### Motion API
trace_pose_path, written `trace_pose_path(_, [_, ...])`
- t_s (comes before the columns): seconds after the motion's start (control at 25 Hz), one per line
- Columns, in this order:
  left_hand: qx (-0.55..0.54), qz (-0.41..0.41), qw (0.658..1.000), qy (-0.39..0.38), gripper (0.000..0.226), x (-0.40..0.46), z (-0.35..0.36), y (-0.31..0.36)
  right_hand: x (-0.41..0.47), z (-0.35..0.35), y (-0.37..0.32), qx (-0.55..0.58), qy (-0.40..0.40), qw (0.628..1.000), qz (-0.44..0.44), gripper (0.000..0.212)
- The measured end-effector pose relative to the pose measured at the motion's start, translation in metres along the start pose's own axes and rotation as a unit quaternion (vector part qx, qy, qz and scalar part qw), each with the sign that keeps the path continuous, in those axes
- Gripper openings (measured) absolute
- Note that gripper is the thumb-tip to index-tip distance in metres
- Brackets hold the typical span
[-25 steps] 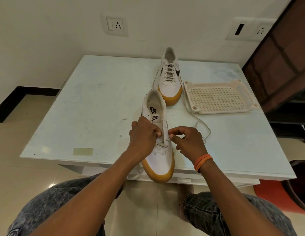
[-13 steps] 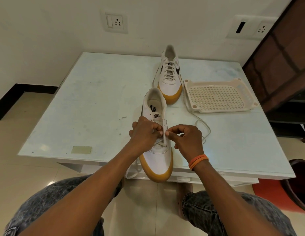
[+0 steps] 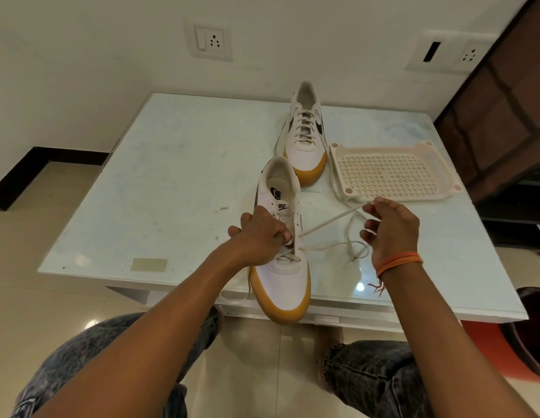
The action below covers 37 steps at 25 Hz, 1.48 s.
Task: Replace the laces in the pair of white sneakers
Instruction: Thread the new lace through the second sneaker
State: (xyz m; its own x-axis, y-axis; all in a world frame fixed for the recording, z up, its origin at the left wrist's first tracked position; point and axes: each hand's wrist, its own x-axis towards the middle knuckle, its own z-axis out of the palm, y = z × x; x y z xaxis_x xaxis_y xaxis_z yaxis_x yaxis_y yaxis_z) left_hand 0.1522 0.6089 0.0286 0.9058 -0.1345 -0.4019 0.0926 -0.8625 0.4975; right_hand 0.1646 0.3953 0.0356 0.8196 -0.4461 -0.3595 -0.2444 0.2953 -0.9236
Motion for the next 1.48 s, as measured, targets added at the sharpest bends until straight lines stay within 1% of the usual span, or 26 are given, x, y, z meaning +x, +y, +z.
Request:
trace_pose_path(0.04, [-0.03, 0.001, 1.0, -0.005, 0.027, 0.002, -0.001, -0.004, -0.003, 0.003, 0.004, -0.027, -0.024, 0.999, 0.027, 0.008])
trace_pose_path(0.08, [-0.055, 0.009, 0.998, -0.008, 0.031, 0.003, -0.001, -0.007, -0.006, 0.005, 0.01, -0.067, -0.065, 0.994, 0.052, 0.013])
trace_pose_path(0.16, [-0.057, 0.022, 0.998, -0.003, 0.026, 0.004, -0.001, -0.009, -0.017, 0.013, 0.021, -0.157, -0.162, 0.97, 0.094, 0.023])
trace_pose_path(0.2, [-0.044, 0.02, 0.999, 0.007, 0.021, 0.005, 0.001, -0.009, -0.023, 0.017, 0.026, -0.195, -0.199, 0.956, 0.097, 0.024])
trace_pose_path(0.24, [-0.035, 0.017, 0.999, 0.02, 0.018, 0.006, 0.003, -0.009, -0.026, 0.019, 0.03, -0.229, -0.221, 0.945, 0.078, 0.023])
trace_pose_path(0.28, [-0.033, 0.017, 0.999, 0.028, 0.016, 0.009, 0.004, -0.01, -0.028, 0.022, 0.034, -0.261, -0.231, 0.936, 0.038, 0.02])
trace_pose_path(0.4, [-0.053, 0.03, 0.998, 0.01, 0.01, 0.011, 0.003, -0.013, -0.028, 0.024, 0.041, -0.349, -0.239, 0.899, -0.116, 0.009])
trace_pose_path(0.44, [-0.058, 0.035, 0.998, 0.0, 0.009, 0.01, 0.002, -0.014, -0.028, 0.024, 0.041, -0.365, -0.239, 0.887, -0.149, 0.006])
trace_pose_path(0.52, [-0.054, 0.042, 0.998, -0.015, 0.009, 0.01, -0.001, -0.016, -0.025, 0.022, 0.039, -0.381, -0.234, 0.875, -0.185, 0.003])
trace_pose_path(0.56, [-0.048, 0.044, 0.998, -0.023, 0.011, 0.01, -0.002, -0.016, -0.022, 0.019, 0.036, -0.38, -0.215, 0.879, -0.194, 0.004])
trace_pose_path(0.6, [-0.046, 0.045, 0.997, -0.034, 0.014, 0.01, -0.004, -0.016, -0.018, 0.016, 0.031, -0.367, -0.178, 0.891, -0.198, 0.007])
trace_pose_path(0.64, [-0.056, 0.047, 0.996, -0.047, 0.017, 0.01, -0.005, -0.017, -0.012, 0.012, 0.026, -0.339, -0.128, 0.91, -0.199, 0.009])
trace_pose_path(0.72, [-0.095, 0.054, 0.991, -0.072, 0.015, 0.011, -0.007, -0.021, 0.0, 0.002, 0.017, -0.257, -0.03, 0.949, -0.181, 0.008])
trace_pose_path(0.76, [-0.12, 0.058, 0.988, -0.079, 0.012, 0.011, -0.008, -0.021, 0.002, 0.0, 0.015, -0.226, -0.006, 0.961, -0.161, 0.007])
trace_pose_path(0.8, [-0.147, 0.059, 0.984, -0.086, 0.012, 0.009, -0.01, -0.02, 0.001, 0.0, 0.015, -0.215, -0.007, 0.967, -0.134, 0.01])
trace_pose_path(0.84, [-0.175, 0.056, 0.978, -0.096, 0.013, 0.008, -0.013, -0.018, -0.002, 0.003, 0.017, -0.219, -0.037, 0.969, -0.104, 0.015])
trace_pose_path(0.88, [-0.205, 0.051, 0.971, -0.109, 0.015, 0.005, -0.017, -0.016, -0.007, 0.006, 0.021, -0.231, -0.088, 0.966, -0.072, 0.024])
trace_pose_path(0.96, [-0.256, 0.035, 0.958, -0.127, 0.019, -0.001, -0.027, -0.012, -0.019, 0.015, 0.028, -0.254, -0.199, 0.946, -0.022, 0.042])
trace_pose_path(1.0, [-0.278, 0.03, 0.951, -0.13, 0.019, -0.003, -0.032, -0.011, -0.023, 0.018, 0.031, -0.259, -0.23, 0.938, -0.018, 0.041])
trace_pose_path(1.04, [-0.295, 0.028, 0.946, -0.134, 0.02, -0.006, -0.037, -0.011, -0.025, 0.02, 0.033, -0.261, -0.238, 0.935, -0.034, 0.035])
trace_pose_path(1.12, [-0.306, 0.031, 0.941, -0.141, 0.021, -0.011, -0.046, -0.008, -0.024, 0.021, 0.034, -0.267, -0.218, 0.934, -0.089, 0.017])
trace_pose_path(1.2, [-0.302, 0.032, 0.941, -0.147, 0.022, -0.016, -0.051, -0.006, -0.021, 0.019, 0.031, -0.245, -0.188, 0.943, -0.122, 0.011])
trace_pose_path(1.28, [-0.304, 0.028, 0.941, -0.148, 0.022, -0.02, -0.055, -0.005, -0.016, 0.014, 0.026, -0.198, -0.144, 0.96, -0.137, 0.014])
trace_pose_path(1.36, [-0.308, 0.026, 0.942, -0.132, 0.022, -0.021, -0.058, -0.007, -0.01, 0.011, 0.021, -0.138, -0.086, 0.977, -0.137, 0.02])
trace_pose_path(1.44, [-0.306, 0.03, 0.945, -0.108, 0.022, -0.019, -0.06, -0.01, -0.006, 0.009, 0.019, -0.078, -0.041, 0.991, -0.104, 0.032])
trace_pose_path(1.48, [-0.296, 0.035, 0.95, -0.098, 0.022, -0.017, -0.06, -0.011, -0.004, 0.01, 0.022, -0.059, -0.042, 0.995, -0.07, 0.04])
